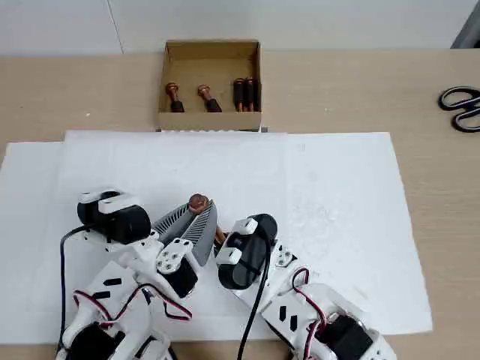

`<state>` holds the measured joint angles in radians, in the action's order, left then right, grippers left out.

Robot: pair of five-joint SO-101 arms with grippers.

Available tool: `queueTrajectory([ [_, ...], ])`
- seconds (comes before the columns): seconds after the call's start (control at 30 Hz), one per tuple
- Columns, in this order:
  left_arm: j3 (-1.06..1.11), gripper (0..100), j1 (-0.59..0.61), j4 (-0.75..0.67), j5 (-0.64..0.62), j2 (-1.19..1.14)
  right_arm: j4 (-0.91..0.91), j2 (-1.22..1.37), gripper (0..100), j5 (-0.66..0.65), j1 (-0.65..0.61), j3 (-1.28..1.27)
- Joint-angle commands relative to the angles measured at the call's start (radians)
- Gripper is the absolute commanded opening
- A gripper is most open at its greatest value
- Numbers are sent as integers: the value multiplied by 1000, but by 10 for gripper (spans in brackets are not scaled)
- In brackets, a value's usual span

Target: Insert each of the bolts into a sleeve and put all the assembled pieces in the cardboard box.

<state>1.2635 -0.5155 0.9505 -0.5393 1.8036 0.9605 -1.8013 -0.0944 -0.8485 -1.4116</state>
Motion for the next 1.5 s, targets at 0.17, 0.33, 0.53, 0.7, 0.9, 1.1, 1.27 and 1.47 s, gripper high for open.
queueTrajectory([
  [0.17, -7, 6, -5, -21, 15, 0, -22, -13, 3, 6, -7, 15],
  [0.33, -5, 6, 17, -21, 14, 0, -22, -13, 3, 6, -7, 15],
  [0.53, -4, 6, 28, -21, 14, 0, -22, -13, 3, 8, -7, 12],
  [0.7, -1, 6, 23, -20, 11, -2, -22, -13, 3, 8, -7, 12],
  [0.9, 36, 6, 20, -14, 11, -2, -28, -13, 3, 8, -7, 14],
  [1.1, 48, 6, -43, 17, 12, -2, -30, -13, 3, 8, -7, 15],
  [1.27, 48, 6, -51, 74, 20, -2, -30, -13, 3, 8, -7, 37],
  [1.47, 48, 6, -54, 127, 107, -2, -24, -13, 3, 5, -2, 63],
])
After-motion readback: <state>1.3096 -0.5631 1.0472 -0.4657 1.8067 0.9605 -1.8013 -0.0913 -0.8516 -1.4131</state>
